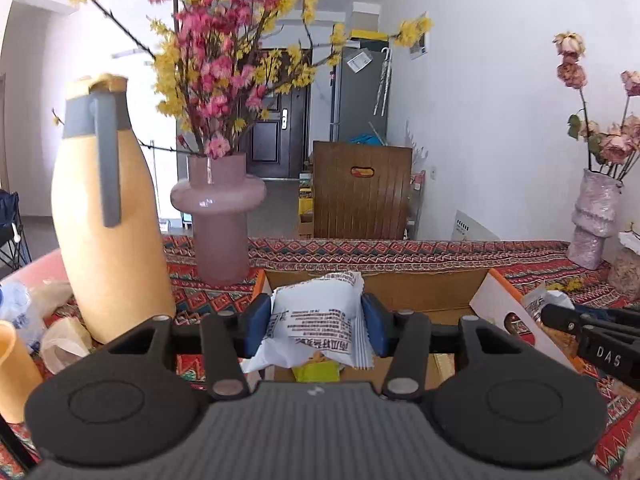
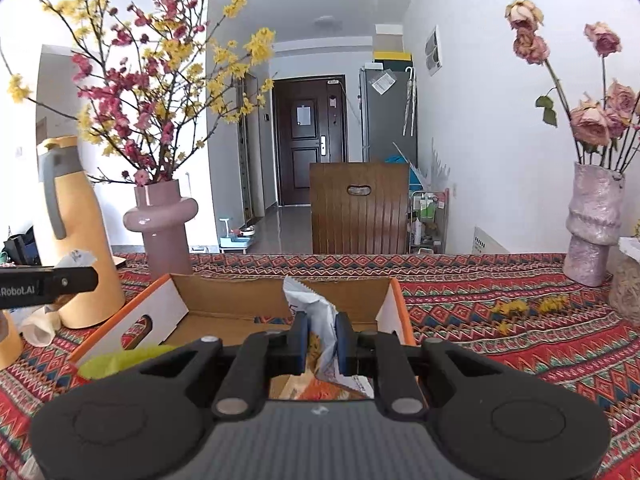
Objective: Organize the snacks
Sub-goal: 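Lower the white packet into the box and open the left gripper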
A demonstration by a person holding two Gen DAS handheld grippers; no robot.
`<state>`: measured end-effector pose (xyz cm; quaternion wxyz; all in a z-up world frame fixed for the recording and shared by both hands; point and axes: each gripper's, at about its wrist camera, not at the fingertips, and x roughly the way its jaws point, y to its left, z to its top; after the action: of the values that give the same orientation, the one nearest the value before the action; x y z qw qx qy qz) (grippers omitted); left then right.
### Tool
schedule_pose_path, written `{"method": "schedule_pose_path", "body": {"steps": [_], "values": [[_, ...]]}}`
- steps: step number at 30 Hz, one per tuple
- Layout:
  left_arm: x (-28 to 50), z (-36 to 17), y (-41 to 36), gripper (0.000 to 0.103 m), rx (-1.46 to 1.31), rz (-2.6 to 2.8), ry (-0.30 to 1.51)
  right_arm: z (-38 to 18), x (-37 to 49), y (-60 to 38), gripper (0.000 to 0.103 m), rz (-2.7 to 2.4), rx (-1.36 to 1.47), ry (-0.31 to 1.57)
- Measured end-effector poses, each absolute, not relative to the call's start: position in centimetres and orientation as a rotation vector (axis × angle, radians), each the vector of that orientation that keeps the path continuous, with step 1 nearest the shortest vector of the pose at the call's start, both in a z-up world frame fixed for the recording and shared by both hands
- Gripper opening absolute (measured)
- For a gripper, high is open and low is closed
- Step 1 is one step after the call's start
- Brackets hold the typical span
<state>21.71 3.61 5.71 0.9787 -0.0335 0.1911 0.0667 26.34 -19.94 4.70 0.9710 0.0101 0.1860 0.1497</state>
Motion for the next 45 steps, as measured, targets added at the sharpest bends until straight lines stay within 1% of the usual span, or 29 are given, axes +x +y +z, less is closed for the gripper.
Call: {"method": "schedule_pose_path", "body": {"steps": [8, 10, 11, 13, 14, 15, 16, 17, 18, 32, 45], "values": [[23.1, 3.0, 4.1, 0.051, -0.088, 0.125, 0.436, 2.5, 28.0, -19.1, 0.014, 0.319, 0.029, 0.418], [23.1, 2.7, 4.4, 0.055, -0.101, 0.126, 0.443, 2.3, 28.1, -18.9, 0.014, 0.326, 0.025, 0.428], [23.0, 2.6, 4.4, 0.059, -0.105, 0.125, 0.441, 2.0, 28.2, -18.7, 0.017, 0.33, 0.023, 0.438], [22.8, 2.6, 4.6, 0.071, -0.118, 0.124, 0.437, 1.8, 28.1, -18.6, 0.019, 0.33, 0.025, 0.448], [22.6, 2.7, 4.6, 0.084, -0.124, 0.129, 0.428, 1.8, 28.0, -18.6, 0.033, 0.328, 0.028, 0.45], [22.3, 2.7, 4.7, 0.091, -0.13, 0.136, 0.413, 1.8, 27.8, -18.7, 0.057, 0.325, 0.035, 0.45], [22.0, 2.8, 4.8, 0.095, -0.134, 0.142, 0.399, 1.8, 27.7, -18.7, 0.071, 0.319, 0.041, 0.445], [21.9, 3.0, 4.9, 0.103, -0.141, 0.147, 0.39, 1.9, 27.5, -18.8, 0.095, 0.309, 0.049, 0.434], [21.5, 3.1, 5.0, 0.103, -0.154, 0.161, 0.376, 2.0, 27.2, -19.0, 0.103, 0.299, 0.055, 0.417], [20.9, 3.6, 4.9, 0.103, -0.171, 0.17, 0.363, 1.9, 26.7, -19.4, 0.103, 0.293, 0.095, 0.401], [17.5, 6.4, 3.4, 0.103, -0.122, 0.177, 0.328, 3.2, 24.2, -19.2, 0.103, 0.282, 0.079, 0.38]]}}
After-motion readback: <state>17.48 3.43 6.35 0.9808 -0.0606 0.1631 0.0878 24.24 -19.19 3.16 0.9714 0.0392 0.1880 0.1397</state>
